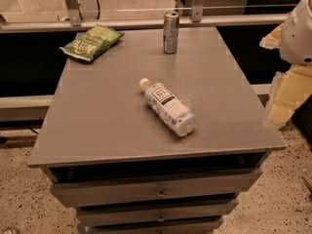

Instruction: Place blue plastic bottle upright

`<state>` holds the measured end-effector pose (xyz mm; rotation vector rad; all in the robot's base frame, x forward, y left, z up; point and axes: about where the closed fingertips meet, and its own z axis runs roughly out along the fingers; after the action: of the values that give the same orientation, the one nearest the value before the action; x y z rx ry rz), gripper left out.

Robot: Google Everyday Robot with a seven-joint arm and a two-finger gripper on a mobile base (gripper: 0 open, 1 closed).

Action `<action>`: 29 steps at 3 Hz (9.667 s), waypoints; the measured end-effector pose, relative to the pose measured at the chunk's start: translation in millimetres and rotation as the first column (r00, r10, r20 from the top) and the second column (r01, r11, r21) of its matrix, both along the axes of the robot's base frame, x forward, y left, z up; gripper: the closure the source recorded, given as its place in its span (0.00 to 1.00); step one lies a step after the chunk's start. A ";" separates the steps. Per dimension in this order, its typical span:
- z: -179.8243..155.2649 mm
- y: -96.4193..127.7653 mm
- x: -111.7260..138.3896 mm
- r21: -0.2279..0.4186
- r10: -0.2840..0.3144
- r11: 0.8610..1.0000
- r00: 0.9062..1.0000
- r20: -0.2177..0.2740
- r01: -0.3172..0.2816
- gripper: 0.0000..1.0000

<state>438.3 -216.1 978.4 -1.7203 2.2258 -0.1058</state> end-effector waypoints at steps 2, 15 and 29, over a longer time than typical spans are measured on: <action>-8.3 32.4 22.0 0.059 0.011 0.998 1.000 -0.014 -0.011 0.00; 32.4 204.3 204.3 0.797 -0.225 0.602 0.968 0.112 0.047 1.00; -53.1 123.2 123.7 0.861 0.209 0.277 0.901 0.380 -0.427 0.00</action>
Offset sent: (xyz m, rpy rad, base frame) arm 0.0540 0.0801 -0.0264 0.1438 0.0615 0.0215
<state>562.1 -92.9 925.3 -1.2740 1.1895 0.9155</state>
